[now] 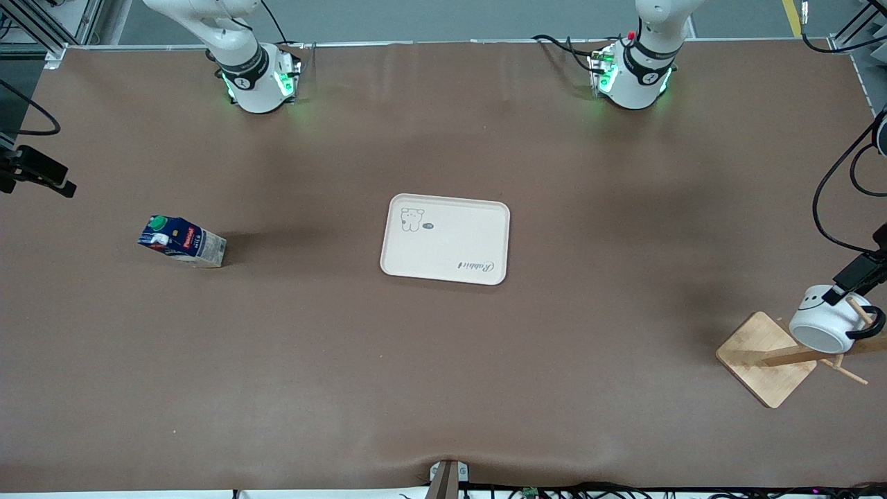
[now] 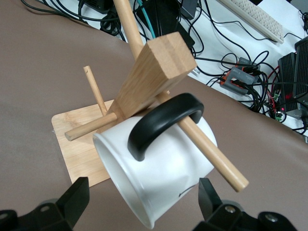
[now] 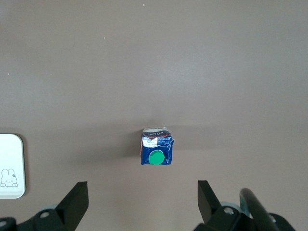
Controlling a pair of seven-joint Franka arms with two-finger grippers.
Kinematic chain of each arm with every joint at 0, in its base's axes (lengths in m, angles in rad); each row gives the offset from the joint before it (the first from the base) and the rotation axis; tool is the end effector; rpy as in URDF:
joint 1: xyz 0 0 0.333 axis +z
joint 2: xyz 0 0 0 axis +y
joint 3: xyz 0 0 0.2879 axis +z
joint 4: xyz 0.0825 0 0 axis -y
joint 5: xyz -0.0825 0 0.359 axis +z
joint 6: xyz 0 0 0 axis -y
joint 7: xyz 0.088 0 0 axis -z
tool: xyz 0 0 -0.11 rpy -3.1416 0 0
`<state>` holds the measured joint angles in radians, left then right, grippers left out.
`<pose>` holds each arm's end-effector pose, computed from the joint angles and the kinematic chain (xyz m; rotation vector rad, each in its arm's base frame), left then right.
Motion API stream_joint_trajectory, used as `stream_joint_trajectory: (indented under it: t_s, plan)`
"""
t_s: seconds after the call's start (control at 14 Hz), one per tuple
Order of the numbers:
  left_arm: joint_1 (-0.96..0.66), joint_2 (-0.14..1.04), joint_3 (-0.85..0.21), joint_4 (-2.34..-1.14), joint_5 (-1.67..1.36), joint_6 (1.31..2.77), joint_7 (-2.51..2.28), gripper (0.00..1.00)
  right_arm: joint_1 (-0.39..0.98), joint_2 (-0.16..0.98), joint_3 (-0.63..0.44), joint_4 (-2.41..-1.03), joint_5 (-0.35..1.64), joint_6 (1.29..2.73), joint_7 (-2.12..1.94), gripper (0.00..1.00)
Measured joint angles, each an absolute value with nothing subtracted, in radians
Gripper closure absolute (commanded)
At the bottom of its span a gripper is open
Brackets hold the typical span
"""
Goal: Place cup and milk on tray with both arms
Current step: 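Reach the left gripper to the white mug and grasp its rim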
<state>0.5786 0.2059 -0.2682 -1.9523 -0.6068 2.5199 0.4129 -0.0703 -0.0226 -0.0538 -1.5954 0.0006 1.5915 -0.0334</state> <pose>0.5719 0.1951 0.3988 2.6817 0.4731 0.6955 0.5211 -0.0653 0.5961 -3.1379 0.1424 -0.0295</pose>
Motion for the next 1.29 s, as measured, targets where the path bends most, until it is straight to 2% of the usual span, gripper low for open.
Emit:
stream_joint_trajectory:
  t_s: [0.14, 0.21, 0.5, 0.57, 0.79, 1.29]
  plan:
    - [0.577, 0.21, -0.274, -1.951, -0.607, 2.534, 0.413, 0.16, -0.07, -0.023, -0.054, -1.595, 0.001, 1.591, -0.033, 0.0]
    - [0.576, 0.215, -0.277, -1.947, -0.607, 2.543, 0.413, 0.24, -0.07, -0.023, -0.054, -1.595, 0.001, 1.592, -0.033, 0.0]
    - [0.571, 0.228, -0.288, -1.925, -0.609, 2.55, 0.413, 0.8, -0.07, -0.023, -0.054, -1.595, 0.001, 1.591, -0.033, 0.0]
    - [0.568, 0.227, -0.291, -1.922, -0.611, 2.549, 0.413, 0.9, -0.07, -0.023, -0.054, -1.595, 0.001, 1.592, -0.033, 0.0]
    - [0.566, 0.227, -0.313, -1.92, -0.611, 2.55, 0.413, 1.0, -0.07, -0.023, -0.055, -1.595, 0.001, 1.591, -0.033, 0.0]
    - [0.566, 0.226, -0.331, -1.917, -0.611, 2.554, 0.411, 1.0, -0.07, -0.023, -0.055, -1.595, 0.001, 1.592, -0.033, 0.0]
